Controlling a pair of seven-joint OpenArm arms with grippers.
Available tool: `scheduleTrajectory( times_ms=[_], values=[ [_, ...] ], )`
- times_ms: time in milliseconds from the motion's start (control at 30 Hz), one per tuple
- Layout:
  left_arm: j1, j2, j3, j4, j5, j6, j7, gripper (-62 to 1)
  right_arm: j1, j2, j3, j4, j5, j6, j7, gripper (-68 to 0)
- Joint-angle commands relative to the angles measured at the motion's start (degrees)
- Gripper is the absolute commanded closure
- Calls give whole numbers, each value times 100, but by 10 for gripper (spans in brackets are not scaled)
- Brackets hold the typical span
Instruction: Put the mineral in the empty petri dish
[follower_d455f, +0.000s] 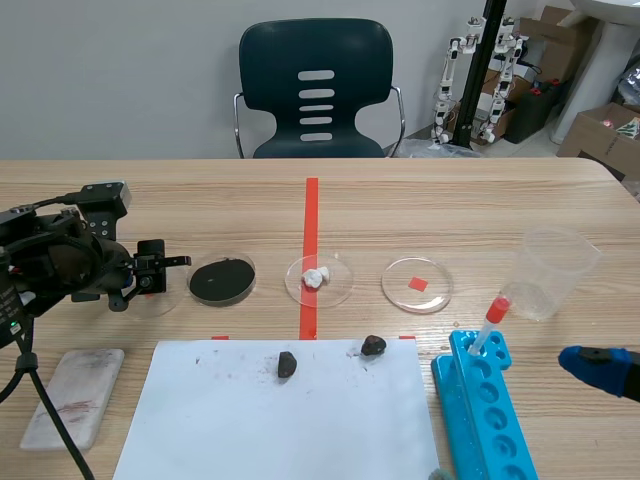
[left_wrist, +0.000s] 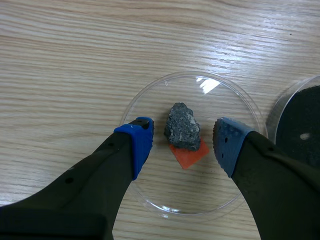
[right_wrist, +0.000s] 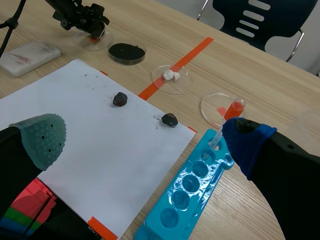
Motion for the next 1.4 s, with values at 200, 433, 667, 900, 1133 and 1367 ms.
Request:
scheduleTrajectory(
  times_ms=[200,433,667,900,1133,1367],
  values=[
    [-50,-133,-74,254,-4,-15,-42,-335,4,0,22,79,39,-22,85,-679],
    [400,-227,-74,935,-17,-13,-295,-535,4,0,22,79,39,-22,85,-679],
    [767,-273,-74,1399,-13,-15,-557,-623,4,0,22,79,39,-22,85,-679],
    [780,-275,-74,1414,7,-15,-557,-623,4,0,22,79,39,-22,85,-679],
    [782,-273,-74,1414,7,-15,-557,-623,4,0,22,79,39,-22,85,-679],
    [780,-273,-74,1414,7,-15,-667,-623,4,0,22,79,39,-22,85,-679]
  ],
)
